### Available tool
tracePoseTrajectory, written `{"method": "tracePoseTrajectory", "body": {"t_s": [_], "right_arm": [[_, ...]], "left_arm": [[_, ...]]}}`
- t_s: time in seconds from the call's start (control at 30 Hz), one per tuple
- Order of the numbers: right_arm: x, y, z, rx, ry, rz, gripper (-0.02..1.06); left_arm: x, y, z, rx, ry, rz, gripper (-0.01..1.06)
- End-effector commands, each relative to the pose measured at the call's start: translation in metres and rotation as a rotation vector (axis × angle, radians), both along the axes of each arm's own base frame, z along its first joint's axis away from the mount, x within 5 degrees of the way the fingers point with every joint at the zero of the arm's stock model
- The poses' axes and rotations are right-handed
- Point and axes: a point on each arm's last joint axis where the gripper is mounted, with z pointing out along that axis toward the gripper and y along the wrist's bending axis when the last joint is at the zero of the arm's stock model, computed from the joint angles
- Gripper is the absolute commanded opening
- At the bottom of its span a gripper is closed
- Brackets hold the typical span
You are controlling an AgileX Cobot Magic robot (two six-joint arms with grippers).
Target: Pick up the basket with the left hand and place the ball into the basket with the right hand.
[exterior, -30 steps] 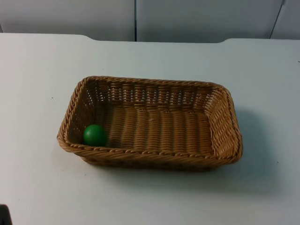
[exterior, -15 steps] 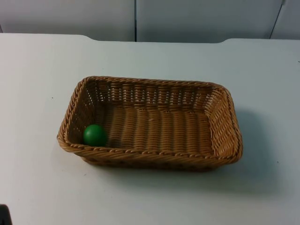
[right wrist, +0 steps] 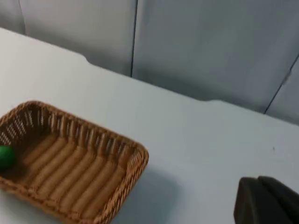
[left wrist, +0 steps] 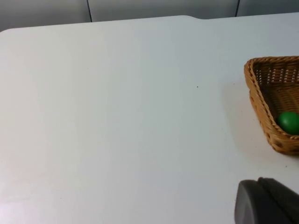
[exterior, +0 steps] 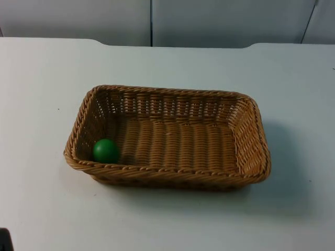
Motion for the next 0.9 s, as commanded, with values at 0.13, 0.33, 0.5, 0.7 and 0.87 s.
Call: {"method": "tracePoseTrajectory", "body": {"t_s": [0.13,0.33,0.5,0.7,0.87], "right_arm": [[-0.041,-0.016,-0.047,0.028,0.11,0.039,0.0],[-0.063,-0.021,-0.078,0.1,0.1,0.096,0.0],[-0.075,-0.028,-0.092,0.114,0.066,0.095,0.0],[-0.078,-0.031,-0.108,0.097,0.079,0.084,0.0],[-0.076,-0.029,-0.107,0.098,0.04,-0.006,0.0]], "left_arm": [[0.0,-0.001,-0.002,-0.007,0.0,-0.006,0.0],[0.0,-0.001,-0.002,-0.007,0.0,-0.006,0.0],[0.0,-0.001,-0.002,-0.007,0.0,-0.006,0.0],[0.0,-0.001,-0.002,-0.007,0.0,-0.006,0.0],[0.0,-0.001,-0.002,-0.008,0.001,-0.008,0.0]]}}
